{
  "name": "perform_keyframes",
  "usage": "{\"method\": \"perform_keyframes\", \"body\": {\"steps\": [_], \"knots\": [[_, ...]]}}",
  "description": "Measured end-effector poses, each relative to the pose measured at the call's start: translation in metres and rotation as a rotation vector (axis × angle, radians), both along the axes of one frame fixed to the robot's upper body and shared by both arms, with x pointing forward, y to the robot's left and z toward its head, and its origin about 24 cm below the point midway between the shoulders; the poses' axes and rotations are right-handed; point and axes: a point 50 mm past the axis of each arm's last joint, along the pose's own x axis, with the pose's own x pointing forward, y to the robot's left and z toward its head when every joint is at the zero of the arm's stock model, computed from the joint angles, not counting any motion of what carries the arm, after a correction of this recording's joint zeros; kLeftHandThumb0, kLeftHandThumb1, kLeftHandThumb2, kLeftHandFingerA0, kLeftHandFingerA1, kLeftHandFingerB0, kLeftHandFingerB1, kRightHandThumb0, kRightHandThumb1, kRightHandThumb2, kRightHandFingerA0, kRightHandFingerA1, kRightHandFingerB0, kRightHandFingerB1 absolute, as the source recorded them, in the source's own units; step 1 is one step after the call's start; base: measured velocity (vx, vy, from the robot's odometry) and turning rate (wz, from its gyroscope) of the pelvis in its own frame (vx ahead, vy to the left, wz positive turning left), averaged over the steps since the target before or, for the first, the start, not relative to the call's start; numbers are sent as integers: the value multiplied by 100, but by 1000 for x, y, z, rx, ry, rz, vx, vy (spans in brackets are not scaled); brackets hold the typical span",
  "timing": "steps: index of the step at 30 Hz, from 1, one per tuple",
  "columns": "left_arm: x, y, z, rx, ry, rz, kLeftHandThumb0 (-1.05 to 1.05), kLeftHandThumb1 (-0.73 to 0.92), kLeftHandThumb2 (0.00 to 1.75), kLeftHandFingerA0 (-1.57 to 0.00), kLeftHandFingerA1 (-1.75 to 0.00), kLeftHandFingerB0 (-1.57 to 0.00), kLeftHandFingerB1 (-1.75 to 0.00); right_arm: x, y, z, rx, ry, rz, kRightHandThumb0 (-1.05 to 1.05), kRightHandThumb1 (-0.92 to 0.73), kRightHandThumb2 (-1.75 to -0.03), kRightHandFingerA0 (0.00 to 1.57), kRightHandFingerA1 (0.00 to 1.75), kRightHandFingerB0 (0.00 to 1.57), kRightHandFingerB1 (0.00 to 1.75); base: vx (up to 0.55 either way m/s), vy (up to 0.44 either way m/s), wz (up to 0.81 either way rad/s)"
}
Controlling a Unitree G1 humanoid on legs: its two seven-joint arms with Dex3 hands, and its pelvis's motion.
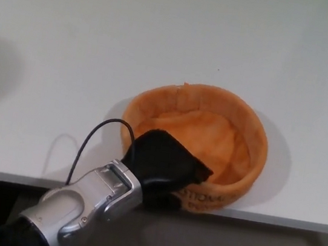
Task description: A soft plate is kept in the center of the table close to the robot and the robot uses its left hand to pick up the plate, turns it upside down and places it back on the table
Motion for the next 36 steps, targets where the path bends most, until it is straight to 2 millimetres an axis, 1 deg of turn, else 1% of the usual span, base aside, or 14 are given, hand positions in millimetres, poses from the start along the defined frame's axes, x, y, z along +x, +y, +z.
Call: {"method": "perform_keyframes", "body": {"steps": [1,4,12,16,21,24,26,27,29,30,32,33,34,36], "knots": [[-1,-1,1,-25,17,2,-21,58,61,-91,-174,-80,-159,0,0,0,0,0,0,-65,-86,-66,44,46,32,31,0,0,0],[-3,-4,5,-98,67,12,-22,60,59,-93,-175,-76,-175,0,0,0,1,1,0,-64,-86,-66,43,47,31,31,0,0,0],[-2,-5,24,-300,159,31,-23,58,65,-95,-175,-73,-175,0,0,0,1,1,1,-64,-86,-66,43,44,31,31,0,0,0],[-2,-7,35,-404,198,33,-18,58,69,-91,-175,-75,-175,0,0,0,1,1,1,-63,-85,-66,45,45,32,31,0,0,0],[1,-7,50,-538,245,43,-23,56,70,-95,-175,-76,-175,0,0,0,2,1,1,-63,-85,-66,46,44,32,31,0,0,0],[3,-5,56,-601,270,51,-26,57,63,-94,-175,-73,-175,0,0,0,2,0,1,-64,-86,-66,46,44,31,31,0,0,0],[4,-3,59,-644,289,57,-26,56,63,-96,-175,-76,-175,0,0,0,2,0,1,-64,-86,-66,45,46,31,31,0,0,0],[5,-2,61,-664,297,61,-35,41,85,-124,-143,-111,-136,0,0,0,2,0,1,-64,-87,-66,44,46,30,30,0,0,0],[7,1,65,-726,322,69,-38,42,86,-126,-145,-111,-138,1,0,0,2,0,2,-63,-87,-66,45,46,30,31,0,0,0],[8,2,66,-753,333,74,-29,57,63,-100,-175,-77,-175,1,0,0,2,0,2,-64,-87,-66,45,46,30,31,0,0,0],[10,5,68,-800,352,83,-30,58,63,-99,-175,-78,-175,1,1,0,2,0,2,-64,-87,-66,45,46,31,31,0,0,0],[10,7,69,-818,360,87,-37,45,86,-124,-146,-107,-137,1,1,0,2,0,2,-65,-86,-66,45,46,31,31,0,0,0],[12,10,69,-849,373,96,-27,59,63,-98,-175,-76,-175,1,1,0,2,-1,2,-65,-86,-66,44,46,31,31,0,0,0],[14,15,70,-887,388,110,-29,57,63,-103,-175,-79,-175,1,1,0,2,-1,2,-66,-86,-66,44,46,31,31,0,0,0]]}}
